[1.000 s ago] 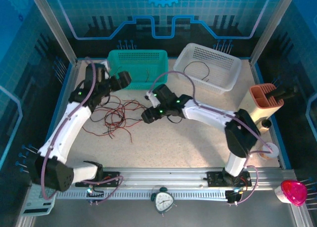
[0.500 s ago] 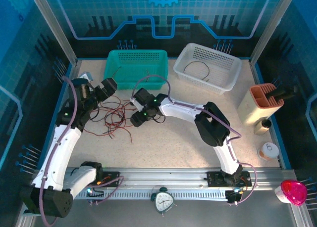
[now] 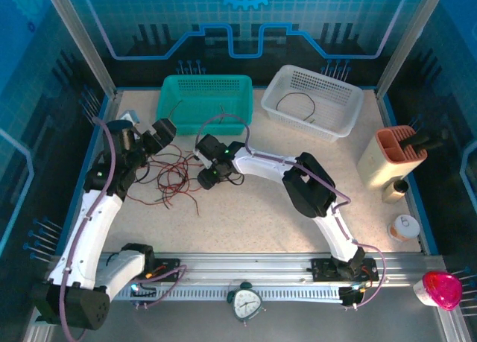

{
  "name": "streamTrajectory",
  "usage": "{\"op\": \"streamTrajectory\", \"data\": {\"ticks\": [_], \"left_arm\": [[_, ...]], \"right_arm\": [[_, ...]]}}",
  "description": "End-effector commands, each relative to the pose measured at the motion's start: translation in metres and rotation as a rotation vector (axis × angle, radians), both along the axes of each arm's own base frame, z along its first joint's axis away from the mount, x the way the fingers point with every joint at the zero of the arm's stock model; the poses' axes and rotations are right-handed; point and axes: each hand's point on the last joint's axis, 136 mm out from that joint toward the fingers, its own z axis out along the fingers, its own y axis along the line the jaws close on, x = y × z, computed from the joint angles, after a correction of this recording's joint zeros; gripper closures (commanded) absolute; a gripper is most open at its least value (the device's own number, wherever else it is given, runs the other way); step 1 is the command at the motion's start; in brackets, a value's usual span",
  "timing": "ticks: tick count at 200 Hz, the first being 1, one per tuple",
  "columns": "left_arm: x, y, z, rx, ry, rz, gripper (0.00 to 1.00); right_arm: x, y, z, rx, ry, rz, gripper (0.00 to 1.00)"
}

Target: Untangle the cables

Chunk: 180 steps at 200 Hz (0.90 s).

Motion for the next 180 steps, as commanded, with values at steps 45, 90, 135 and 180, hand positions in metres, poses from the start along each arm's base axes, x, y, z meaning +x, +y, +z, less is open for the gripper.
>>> {"op": "streamTrajectory", "data": {"ticks": [45,90,135,180], "left_arm": [[-0.002,-0.001,0.001,-0.021,-0.011,-0.007,0.01],[-0.003,-0.003,-0.001,-0.019,-0.007,-0.021,0.01],[-0.003,-0.008,-0.005,-0.026,-0.002,-0.049,0.01],[0.001,-0.012,-0.006,-0.039,-0.002,-0.069,0.01]], "right_arm": [[0.01,0.0,0.004,0.013,0.004,-0.011,0.77],[0.014,-0.004,0.044,0.058,-0.056,-0.003,1.0],[0.022,-0.016,0.155,0.235,-0.176,-0.017,1.0],[0.015,-0.029,0.248,0.404,-0.266,-0.029,1.0]]}}
